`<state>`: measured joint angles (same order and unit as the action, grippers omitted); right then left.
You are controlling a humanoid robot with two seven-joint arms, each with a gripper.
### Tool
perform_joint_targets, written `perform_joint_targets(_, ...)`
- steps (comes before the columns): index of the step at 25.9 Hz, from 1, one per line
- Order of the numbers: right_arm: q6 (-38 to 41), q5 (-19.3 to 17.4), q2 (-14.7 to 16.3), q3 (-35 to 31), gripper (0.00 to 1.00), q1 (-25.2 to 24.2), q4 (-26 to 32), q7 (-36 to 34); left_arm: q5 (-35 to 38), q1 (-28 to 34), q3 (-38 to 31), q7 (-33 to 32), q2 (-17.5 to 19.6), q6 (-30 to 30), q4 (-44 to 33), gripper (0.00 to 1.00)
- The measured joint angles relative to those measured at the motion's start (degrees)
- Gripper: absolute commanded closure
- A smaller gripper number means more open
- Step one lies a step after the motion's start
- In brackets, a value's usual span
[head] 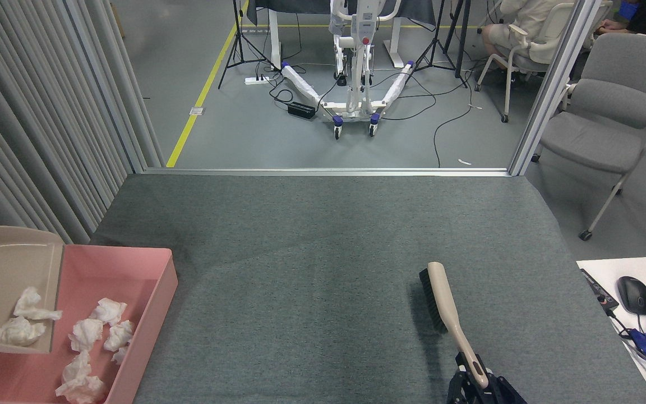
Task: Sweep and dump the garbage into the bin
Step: 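Lift the dustpan with the left hand and tip it over the pink bin, then lower the empty dustpan back onto the table with the left hand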
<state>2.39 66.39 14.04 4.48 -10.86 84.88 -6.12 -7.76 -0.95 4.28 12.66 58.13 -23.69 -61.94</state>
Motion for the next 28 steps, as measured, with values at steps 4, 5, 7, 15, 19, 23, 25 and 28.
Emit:
perform_joint_targets(4, 0.0, -1.2, 0.3, 0.0, 1.00, 0.0, -0.2, 0.0, 3.0, -0.8, -0.2, 0.1, -0.1, 1.2, 0.1, 0.97)
perform_joint_targets(5, 0.0, -1.3, 0.4, 0.0, 1.00, 0.0, -0.2, 0.0, 3.2, -0.8, -0.6, 0.1, -0.1, 1.2, 0.0, 0.97)
perform_joint_targets(7, 0.0, -1.6, 0.4, 0.1, 1.00, -0.1, -0.2, 0.0, 2.9, -0.9, -1.8, -0.1, -0.1, 0.5, -0.5, 0.97)
perform_joint_targets(15, -0.8, -1.8, 0.5, 0.7, 0.95, -0.2, -0.3, -0.1, -12.4, 0.0, -3.4, -1.4, 0.1, -3.7, -5.4, 0.97)
perform_joint_targets(19, -1.0, -1.8, 0.5, 0.8, 0.88, -0.6, -0.3, -0.1, -22.1, 0.5, -0.6, -1.8, -1.3, -3.4, -11.6, 0.97)
perform_joint_targets(23, -1.1, -1.8, 0.6, 0.9, 0.60, -1.1, -0.2, 0.0, -24.2, 0.2, 1.9, -0.7, -6.7, 2.3, -20.5, 0.97)
perform_joint_targets(25, -1.1, -1.8, 0.6, 0.9, 0.56, -1.4, -0.1, 0.0, -22.3, -0.8, 3.8, 0.3, -10.6, 4.7, -23.5, 0.97)
perform_joint_targets(28, -1.2, -1.8, 0.6, 0.8, 0.47, -1.5, 0.2, 0.0, -16.6, -4.1, 8.4, 1.8, -17.3, 7.2, -24.9, 0.97)
